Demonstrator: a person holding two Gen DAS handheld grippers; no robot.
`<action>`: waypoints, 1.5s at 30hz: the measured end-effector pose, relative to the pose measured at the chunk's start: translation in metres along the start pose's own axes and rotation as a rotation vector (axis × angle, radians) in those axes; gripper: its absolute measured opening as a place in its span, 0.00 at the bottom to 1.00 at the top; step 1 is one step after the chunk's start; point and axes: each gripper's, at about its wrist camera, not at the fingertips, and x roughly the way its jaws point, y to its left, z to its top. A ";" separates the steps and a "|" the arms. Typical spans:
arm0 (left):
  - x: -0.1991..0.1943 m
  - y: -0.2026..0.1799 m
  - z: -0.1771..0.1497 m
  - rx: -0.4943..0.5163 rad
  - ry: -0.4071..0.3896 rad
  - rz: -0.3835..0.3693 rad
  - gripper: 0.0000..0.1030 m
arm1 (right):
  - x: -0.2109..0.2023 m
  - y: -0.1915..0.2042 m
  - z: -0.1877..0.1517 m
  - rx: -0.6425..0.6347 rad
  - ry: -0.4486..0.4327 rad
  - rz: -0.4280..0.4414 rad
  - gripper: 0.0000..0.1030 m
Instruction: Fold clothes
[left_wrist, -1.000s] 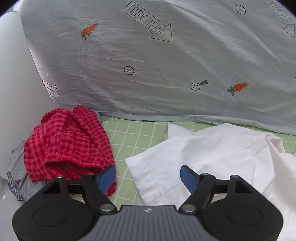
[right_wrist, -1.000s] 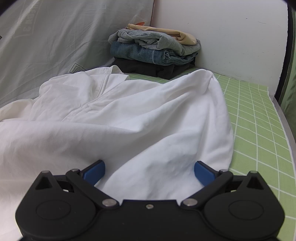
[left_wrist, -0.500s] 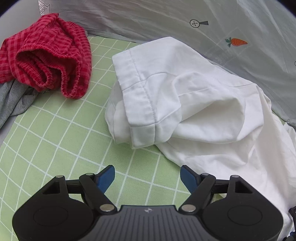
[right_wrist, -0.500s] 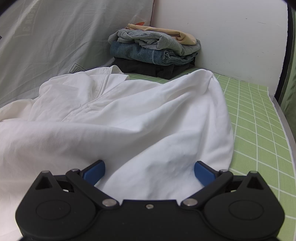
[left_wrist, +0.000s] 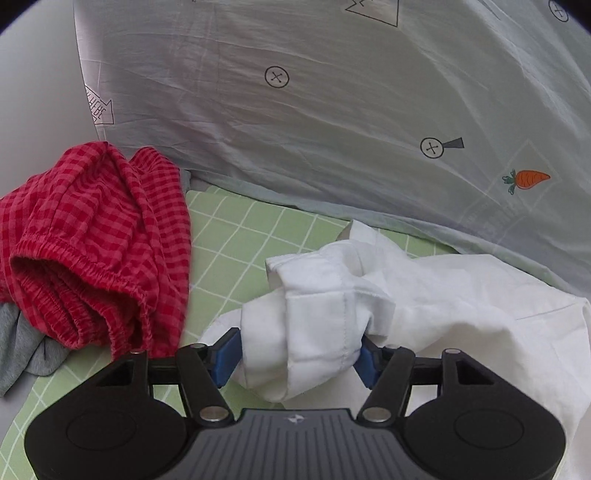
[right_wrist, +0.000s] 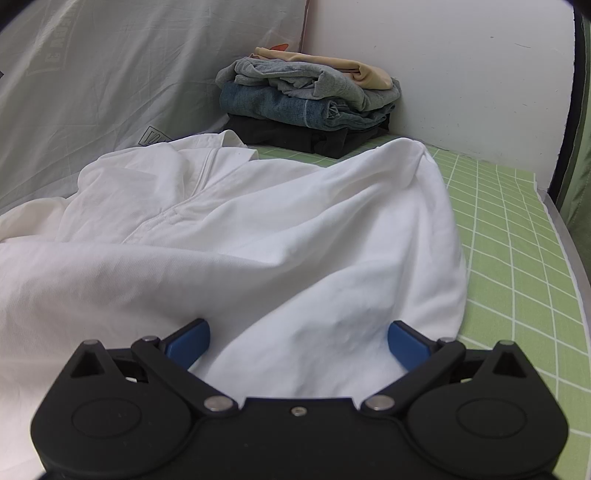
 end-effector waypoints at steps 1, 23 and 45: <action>0.004 0.000 -0.001 -0.003 0.017 0.007 0.62 | 0.000 0.000 0.000 0.000 0.000 0.000 1.00; 0.011 0.005 -0.041 -0.197 0.211 -0.105 0.30 | -0.001 0.002 -0.001 0.003 -0.001 -0.007 1.00; -0.170 0.123 -0.183 -0.277 0.221 0.103 0.06 | -0.021 -0.013 -0.017 -0.121 0.000 0.145 1.00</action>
